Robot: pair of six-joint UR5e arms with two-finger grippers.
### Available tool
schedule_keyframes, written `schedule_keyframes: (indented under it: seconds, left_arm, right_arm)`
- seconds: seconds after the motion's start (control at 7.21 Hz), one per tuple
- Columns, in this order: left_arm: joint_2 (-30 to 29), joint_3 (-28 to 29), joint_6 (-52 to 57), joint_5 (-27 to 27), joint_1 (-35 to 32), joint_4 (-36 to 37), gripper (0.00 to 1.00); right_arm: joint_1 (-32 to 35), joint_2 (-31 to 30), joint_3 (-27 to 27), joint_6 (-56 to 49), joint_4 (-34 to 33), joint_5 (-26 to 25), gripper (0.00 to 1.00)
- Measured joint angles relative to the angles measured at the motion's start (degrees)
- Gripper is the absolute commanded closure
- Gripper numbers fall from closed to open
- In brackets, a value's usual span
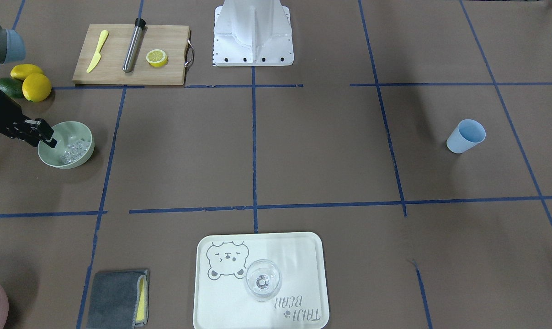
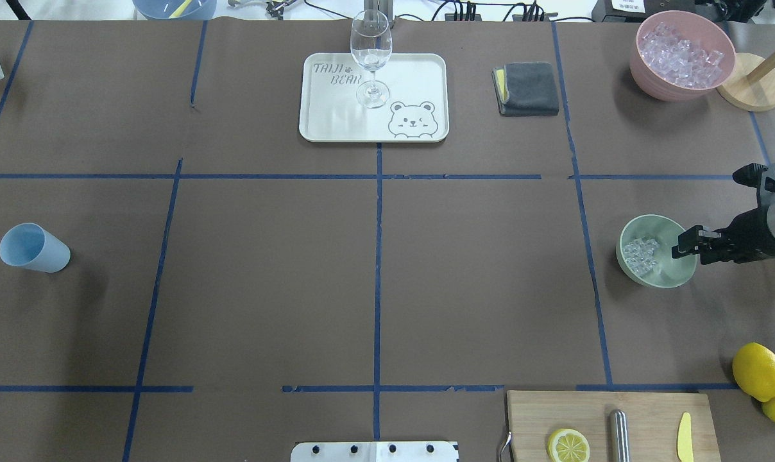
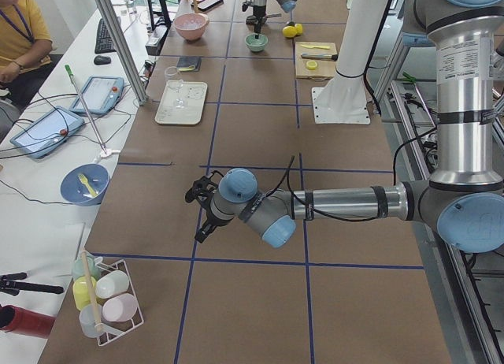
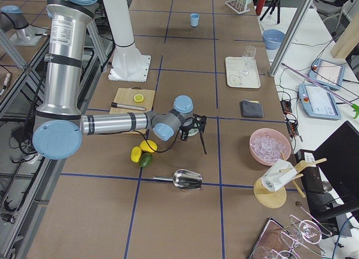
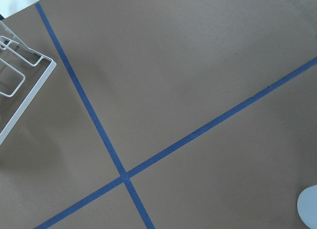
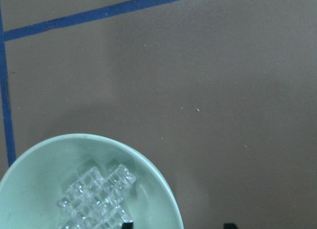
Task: Pour ice into bowl
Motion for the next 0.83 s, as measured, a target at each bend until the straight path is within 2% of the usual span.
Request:
schedule_keyframes:
  seconds: [0.14,0.42,0.56,0.83]
  left_arm:
    - [0.0,0.0,0.0,0.0,0.0,0.0,0.0]
    - [0.0,-0.3,-0.1,0.1,0.0,0.0,0.0]
    - [-0.2,-0.5,-0.1,0.3,0.0,0.2,0.0]
    - [-1.8,-0.1,-0.1,0.7,0.1,2.0,0.0]
  right_arm:
    - [1.8,-1.0,1.2,-1.0,-0.1,1.2,0.0]
    - [10.6,-1.9,1.1,-9.8,-2.3,7.7,0.0]
    - [15.8,-2.2,0.1,-17.9,-5.4,9.9,0.0]
    - [26.5,-1.6,-2.1,-40.2,-17.5,10.9,0.0]
